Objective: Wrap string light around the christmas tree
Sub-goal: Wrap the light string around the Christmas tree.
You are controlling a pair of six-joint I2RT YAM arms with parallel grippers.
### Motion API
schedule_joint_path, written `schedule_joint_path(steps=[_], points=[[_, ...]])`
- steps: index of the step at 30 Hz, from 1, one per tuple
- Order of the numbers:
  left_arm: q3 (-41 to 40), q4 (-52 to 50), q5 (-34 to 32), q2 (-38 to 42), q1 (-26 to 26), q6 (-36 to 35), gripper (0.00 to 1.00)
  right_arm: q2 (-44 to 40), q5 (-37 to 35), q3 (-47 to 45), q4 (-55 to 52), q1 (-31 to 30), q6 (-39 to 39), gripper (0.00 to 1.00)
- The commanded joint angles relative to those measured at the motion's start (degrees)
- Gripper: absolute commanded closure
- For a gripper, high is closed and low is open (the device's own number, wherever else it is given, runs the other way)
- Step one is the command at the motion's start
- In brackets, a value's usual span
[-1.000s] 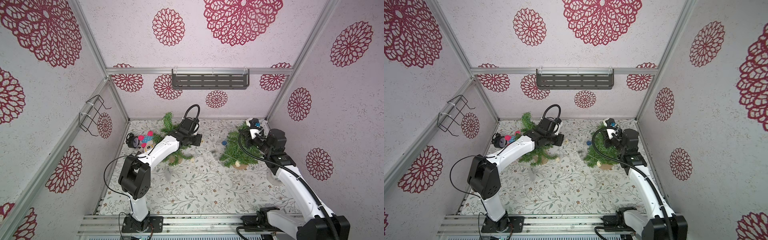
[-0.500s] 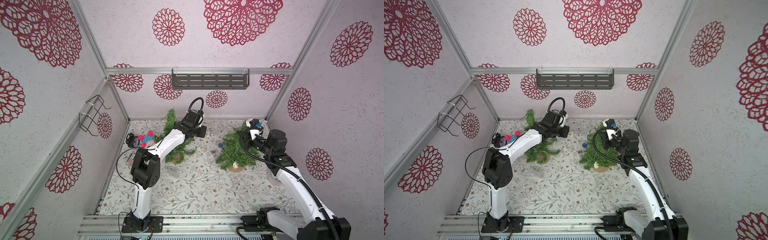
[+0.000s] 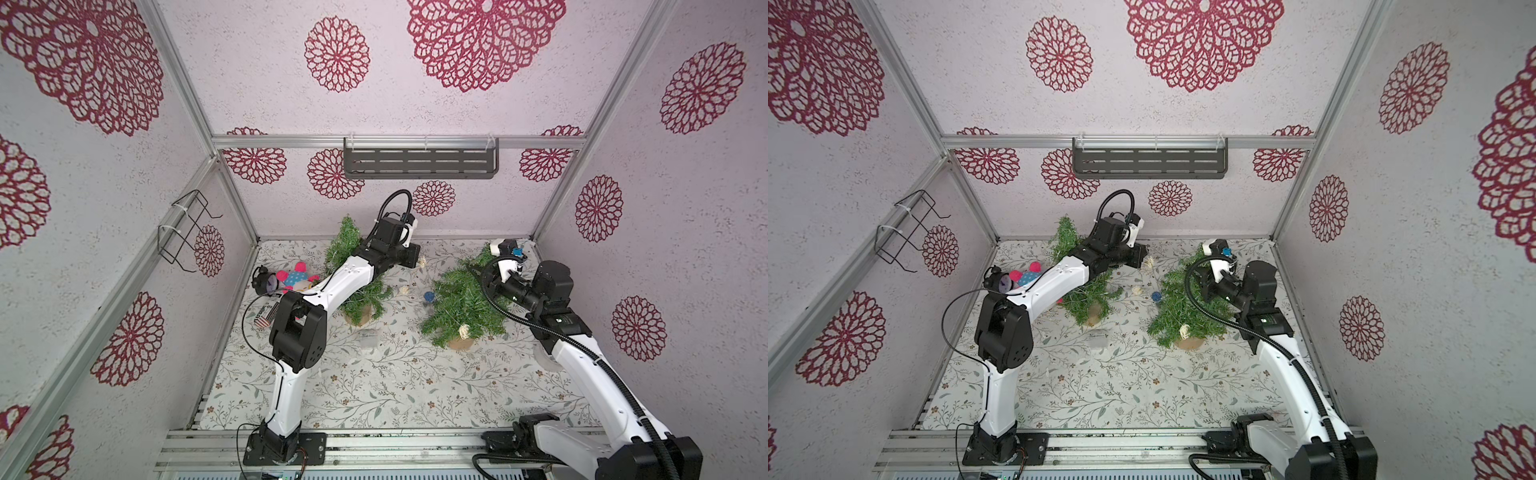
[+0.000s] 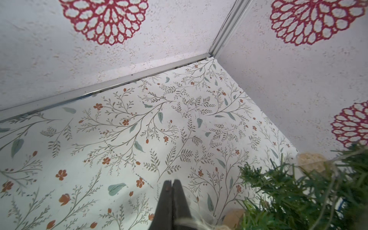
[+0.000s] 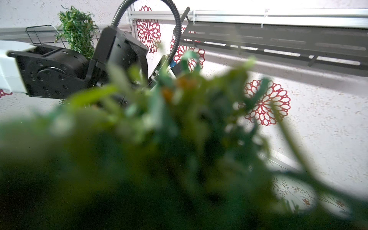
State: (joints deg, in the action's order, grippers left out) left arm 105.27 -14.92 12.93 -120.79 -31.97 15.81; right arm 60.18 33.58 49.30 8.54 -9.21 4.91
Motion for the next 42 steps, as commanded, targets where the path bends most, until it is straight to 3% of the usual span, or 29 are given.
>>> schedule_joint_path(steps=[1,7,10,18,22,27,31,36,39,42], points=[[-3.65,5.56,3.41,1.2,-0.01,-0.93,1.0,-4.06,-0.22,-0.19,5.51,-0.36,-1.4,0.83],[-5.44,7.01,3.89,1.96,-0.2,-1.83,1.0,-5.34,-2.12,0.48,3.49,-0.37,-3.64,0.53],[-5.54,6.76,3.75,2.23,-0.23,-2.6,1.0,-5.98,-3.57,2.89,-1.27,-0.37,-3.37,0.44],[-6.47,6.95,4.45,3.27,-0.12,-4.81,1.0,-11.1,-3.92,6.2,-9.18,-0.19,-6.21,0.33],[-7.09,7.68,5.9,3.59,-0.03,-6.17,1.0,-12.77,-3.97,9.06,-13.45,0.07,-8.33,0.34],[-8.19,9.48,6.83,3.89,0.05,-7.96,1.0,-13.37,-9.01,13.9,-16.0,0.86,-13.66,0.45],[-8.21,11.43,8.54,3.89,0.06,-8.65,1.0,-8.26,-16.47,22.21,-20.51,1.21,-18.19,0.56],[-10.19,14.95,10.74,5.2,-0.31,-12.81,1.0,2.74,-28.44,32.77,-31.33,2.87,-23.26,0.57],[-12.3,18.41,12.17,6.16,-0.53,-17.9,1.0,9.03,-25.17,35.18,-32.3,6.01,-25.81,0.57],[-13.08,21.81,13.5,6.02,-0.47,-22.68,1.0,15.46,-17.3,37.35,-30.82,8.51,-26.71,0.56]])
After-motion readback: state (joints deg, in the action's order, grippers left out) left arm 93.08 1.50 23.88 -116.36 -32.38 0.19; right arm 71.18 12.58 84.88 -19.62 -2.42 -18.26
